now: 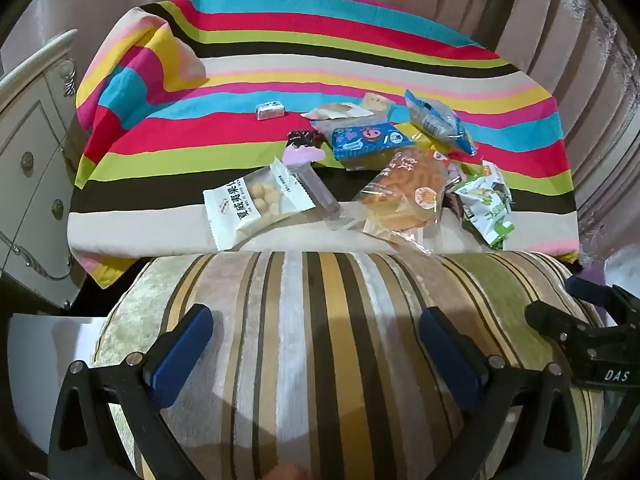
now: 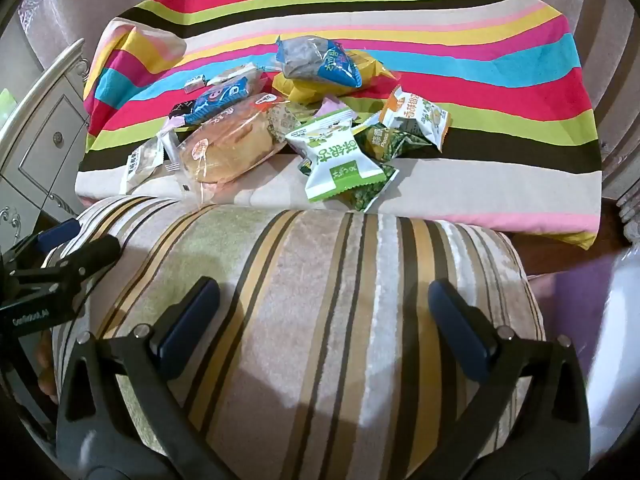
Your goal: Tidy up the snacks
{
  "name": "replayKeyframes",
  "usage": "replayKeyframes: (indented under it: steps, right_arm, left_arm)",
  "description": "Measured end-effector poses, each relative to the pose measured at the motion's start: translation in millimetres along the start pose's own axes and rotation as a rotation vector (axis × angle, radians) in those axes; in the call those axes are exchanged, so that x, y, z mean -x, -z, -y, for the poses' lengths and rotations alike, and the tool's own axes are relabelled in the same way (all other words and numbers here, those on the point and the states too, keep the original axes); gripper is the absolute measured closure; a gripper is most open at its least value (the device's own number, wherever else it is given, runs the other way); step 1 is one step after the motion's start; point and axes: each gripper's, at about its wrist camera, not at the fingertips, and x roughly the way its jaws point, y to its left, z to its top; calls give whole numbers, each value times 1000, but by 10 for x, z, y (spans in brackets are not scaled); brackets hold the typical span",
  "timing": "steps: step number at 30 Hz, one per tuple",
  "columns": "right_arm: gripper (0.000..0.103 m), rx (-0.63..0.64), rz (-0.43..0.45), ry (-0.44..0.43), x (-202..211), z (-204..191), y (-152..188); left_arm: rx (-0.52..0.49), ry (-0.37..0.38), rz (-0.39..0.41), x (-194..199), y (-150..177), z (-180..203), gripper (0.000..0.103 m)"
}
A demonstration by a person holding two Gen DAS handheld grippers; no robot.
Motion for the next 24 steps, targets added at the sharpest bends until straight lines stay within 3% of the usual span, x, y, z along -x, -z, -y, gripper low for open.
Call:
replayKeyframes:
  steps: [4, 11, 24]
  right_arm:
    - [0, 1, -1, 2, 0, 0, 1]
    - [0, 4, -3, 4, -4, -11, -13]
    - [0, 4, -2, 3, -5, -9, -11]
  left_arm:
    - [-3, 7, 14, -20, 11, -69, 0]
    - [-18, -48, 22, -35, 15, 15, 0]
    - [-16, -50, 17, -43, 15, 3, 0]
